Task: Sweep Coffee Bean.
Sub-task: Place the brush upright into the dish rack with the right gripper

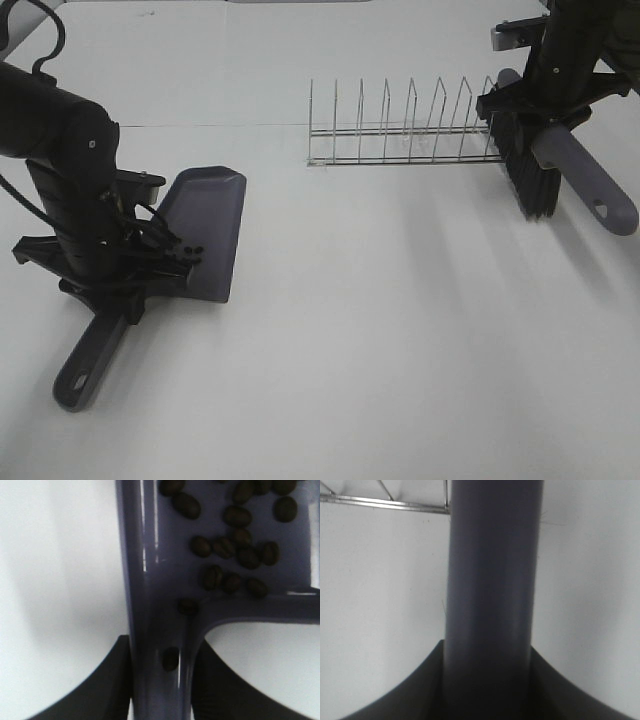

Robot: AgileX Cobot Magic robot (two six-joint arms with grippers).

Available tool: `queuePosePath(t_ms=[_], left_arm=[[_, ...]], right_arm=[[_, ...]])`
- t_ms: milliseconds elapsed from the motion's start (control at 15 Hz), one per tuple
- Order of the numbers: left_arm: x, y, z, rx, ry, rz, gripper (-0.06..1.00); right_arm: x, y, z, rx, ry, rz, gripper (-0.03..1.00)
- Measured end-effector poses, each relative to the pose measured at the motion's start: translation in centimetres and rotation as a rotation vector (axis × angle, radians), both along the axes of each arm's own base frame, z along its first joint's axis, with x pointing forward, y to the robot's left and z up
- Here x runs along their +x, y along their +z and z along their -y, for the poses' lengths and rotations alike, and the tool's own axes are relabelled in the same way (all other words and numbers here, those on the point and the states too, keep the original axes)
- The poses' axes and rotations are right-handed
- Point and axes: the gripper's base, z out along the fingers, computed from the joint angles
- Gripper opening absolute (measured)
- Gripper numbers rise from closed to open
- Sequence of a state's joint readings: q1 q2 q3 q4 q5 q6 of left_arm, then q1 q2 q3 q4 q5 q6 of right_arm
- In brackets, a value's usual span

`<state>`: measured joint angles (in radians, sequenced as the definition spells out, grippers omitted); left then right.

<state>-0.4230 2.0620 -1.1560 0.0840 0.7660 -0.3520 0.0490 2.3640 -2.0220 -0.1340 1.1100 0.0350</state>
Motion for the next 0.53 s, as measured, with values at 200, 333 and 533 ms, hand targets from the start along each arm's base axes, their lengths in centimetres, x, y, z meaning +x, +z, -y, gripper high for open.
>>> queuePosePath(t_ms=[200, 333, 533], left_arm=[[0.0, 0.0, 0.0, 0.000, -0.002, 0.000, 0.27], [0.0, 0.0, 0.0, 0.000, -0.003, 0.001, 0.27], [0.1, 0.0, 0.0, 0.000, -0.004, 0.000, 0.27]], right_arm=[[2.1, -0.9, -0.1, -0.001, -0.001, 0.022, 0.26], [3.0, -0.9, -0.1, -0.001, -0.003, 0.042, 0.26], [3.2, -1.3, -0.1, 0.000, -0.016, 0.031, 0.35]])
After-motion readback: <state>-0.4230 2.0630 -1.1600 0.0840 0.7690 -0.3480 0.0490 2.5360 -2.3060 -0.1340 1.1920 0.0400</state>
